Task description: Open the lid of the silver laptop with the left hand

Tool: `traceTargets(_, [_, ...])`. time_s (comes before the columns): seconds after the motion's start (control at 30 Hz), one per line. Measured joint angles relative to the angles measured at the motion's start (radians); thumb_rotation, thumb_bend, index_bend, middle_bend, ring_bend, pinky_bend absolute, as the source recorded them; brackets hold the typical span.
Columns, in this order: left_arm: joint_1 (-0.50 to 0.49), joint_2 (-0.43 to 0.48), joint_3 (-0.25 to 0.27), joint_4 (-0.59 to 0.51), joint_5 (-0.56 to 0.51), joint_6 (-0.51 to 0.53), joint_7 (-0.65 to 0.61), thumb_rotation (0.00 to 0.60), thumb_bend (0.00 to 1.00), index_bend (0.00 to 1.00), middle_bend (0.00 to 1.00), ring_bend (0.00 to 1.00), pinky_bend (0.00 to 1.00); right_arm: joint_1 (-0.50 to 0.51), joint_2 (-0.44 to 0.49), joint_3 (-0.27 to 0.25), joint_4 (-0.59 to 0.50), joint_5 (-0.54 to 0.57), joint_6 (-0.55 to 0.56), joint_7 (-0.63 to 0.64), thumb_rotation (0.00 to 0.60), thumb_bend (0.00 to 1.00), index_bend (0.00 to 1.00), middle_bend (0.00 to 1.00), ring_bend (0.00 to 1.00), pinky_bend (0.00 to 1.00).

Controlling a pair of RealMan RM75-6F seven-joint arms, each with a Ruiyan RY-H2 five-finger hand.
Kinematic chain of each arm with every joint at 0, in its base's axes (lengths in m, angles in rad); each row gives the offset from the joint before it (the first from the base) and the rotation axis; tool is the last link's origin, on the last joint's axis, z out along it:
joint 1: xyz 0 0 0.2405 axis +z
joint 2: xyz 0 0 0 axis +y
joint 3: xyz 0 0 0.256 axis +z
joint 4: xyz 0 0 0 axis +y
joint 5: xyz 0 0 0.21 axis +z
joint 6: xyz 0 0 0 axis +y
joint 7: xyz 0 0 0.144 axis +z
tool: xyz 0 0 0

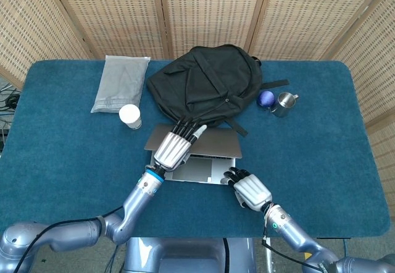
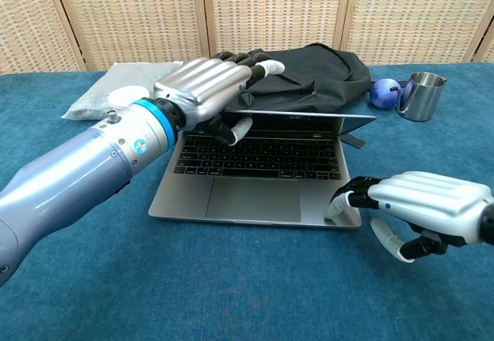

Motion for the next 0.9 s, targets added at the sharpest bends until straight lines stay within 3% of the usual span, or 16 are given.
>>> traceTargets(0.23, [-0.021,0.004,-0.012,-0.010,-0.015,0.002,0.022,0.600,0.54,0.00,0.00,0.00,0.00,0.011,-0.008,-0.009,0.000,0.038,-0.009,-0.051,0.600,0.88,0.19,0.13,0.07,0.17])
traceTargets(0.6, [-0.060,0.016,-0.042,0.011,-0.053,-0.009,0.043,0.600,0.54,0.00,0.00,0.00,0.00,0.024,-0.008,-0.023,-0.006,0.040,-0.013,-0.026,0.600,0.88,0.19,0.13,0.07,0.17])
traceTargets(0.9, [-0.110,0.012,-0.097,0.113,-0.078,-0.016,0.003,0.600,0.54,0.00,0.00,0.00,0.00,0.041,-0.014,-0.042,-0.011,0.011,-0.016,-0.012,0.600,0.88,0.19,0.13,0.07,0.17])
